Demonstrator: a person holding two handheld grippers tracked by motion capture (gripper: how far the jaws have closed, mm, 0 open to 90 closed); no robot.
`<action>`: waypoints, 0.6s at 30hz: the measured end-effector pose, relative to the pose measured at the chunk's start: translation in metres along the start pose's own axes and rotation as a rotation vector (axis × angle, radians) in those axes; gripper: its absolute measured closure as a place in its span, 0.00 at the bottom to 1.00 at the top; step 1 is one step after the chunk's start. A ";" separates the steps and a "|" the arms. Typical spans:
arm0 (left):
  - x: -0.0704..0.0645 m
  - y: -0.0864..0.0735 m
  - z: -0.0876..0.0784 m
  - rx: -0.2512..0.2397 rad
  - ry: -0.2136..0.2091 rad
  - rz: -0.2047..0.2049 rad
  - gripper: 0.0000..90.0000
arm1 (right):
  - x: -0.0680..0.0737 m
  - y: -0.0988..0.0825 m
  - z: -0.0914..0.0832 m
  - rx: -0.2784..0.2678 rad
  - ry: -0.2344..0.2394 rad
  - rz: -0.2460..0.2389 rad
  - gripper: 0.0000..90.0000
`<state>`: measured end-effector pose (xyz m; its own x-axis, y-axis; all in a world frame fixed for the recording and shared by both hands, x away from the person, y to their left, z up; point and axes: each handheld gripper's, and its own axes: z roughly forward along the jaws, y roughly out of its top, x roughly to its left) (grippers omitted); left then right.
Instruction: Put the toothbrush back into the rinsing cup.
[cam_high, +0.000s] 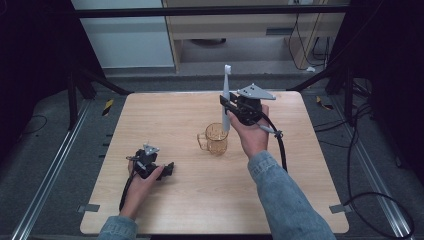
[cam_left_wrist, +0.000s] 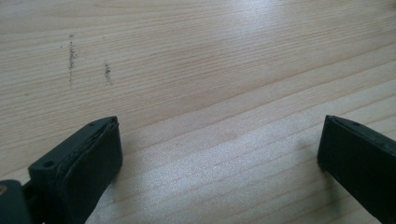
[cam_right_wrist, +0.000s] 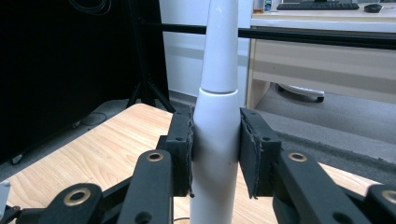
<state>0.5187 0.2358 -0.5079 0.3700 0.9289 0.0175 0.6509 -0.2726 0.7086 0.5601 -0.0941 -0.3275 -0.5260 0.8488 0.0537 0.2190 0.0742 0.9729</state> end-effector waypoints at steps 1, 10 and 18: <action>0.000 0.000 0.000 0.002 0.000 0.001 0.00 | 0.001 -0.001 0.001 0.001 0.001 -0.002 0.75; 0.000 0.000 0.000 0.003 0.000 0.001 0.00 | 0.006 -0.015 0.015 0.013 0.026 0.017 0.75; 0.000 0.000 0.000 0.003 0.000 0.001 0.00 | 0.006 -0.024 0.023 0.029 0.045 0.046 0.75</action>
<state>0.5187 0.2359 -0.5077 0.3710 0.9284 0.0184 0.6521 -0.2746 0.7067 0.5705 -0.0793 -0.3553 -0.5508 0.8275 0.1090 0.2670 0.0509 0.9624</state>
